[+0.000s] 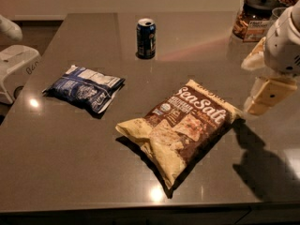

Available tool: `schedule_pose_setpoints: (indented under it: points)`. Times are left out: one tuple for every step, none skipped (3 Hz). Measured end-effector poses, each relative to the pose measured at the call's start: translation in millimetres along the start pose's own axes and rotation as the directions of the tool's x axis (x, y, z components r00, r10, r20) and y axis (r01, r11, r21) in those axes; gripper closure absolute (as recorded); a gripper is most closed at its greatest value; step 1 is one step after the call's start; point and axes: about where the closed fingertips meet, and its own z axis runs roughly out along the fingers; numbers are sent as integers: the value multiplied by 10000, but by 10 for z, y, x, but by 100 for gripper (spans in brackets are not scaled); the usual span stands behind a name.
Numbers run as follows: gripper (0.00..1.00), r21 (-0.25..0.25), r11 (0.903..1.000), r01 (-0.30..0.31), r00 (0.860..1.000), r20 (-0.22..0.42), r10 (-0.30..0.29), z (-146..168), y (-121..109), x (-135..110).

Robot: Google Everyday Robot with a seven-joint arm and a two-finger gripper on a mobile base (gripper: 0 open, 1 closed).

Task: Pick pepsi can

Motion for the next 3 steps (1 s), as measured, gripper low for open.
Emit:
schedule_pose_setpoints:
  points:
    - [0,-1,10000,-1,10000,1,1,1,0,0]
    - [0,-3,10000,-1,10000,1,1,1,0,0]
    - [0,6,10000,1,10000,2,-1,3,0,0]
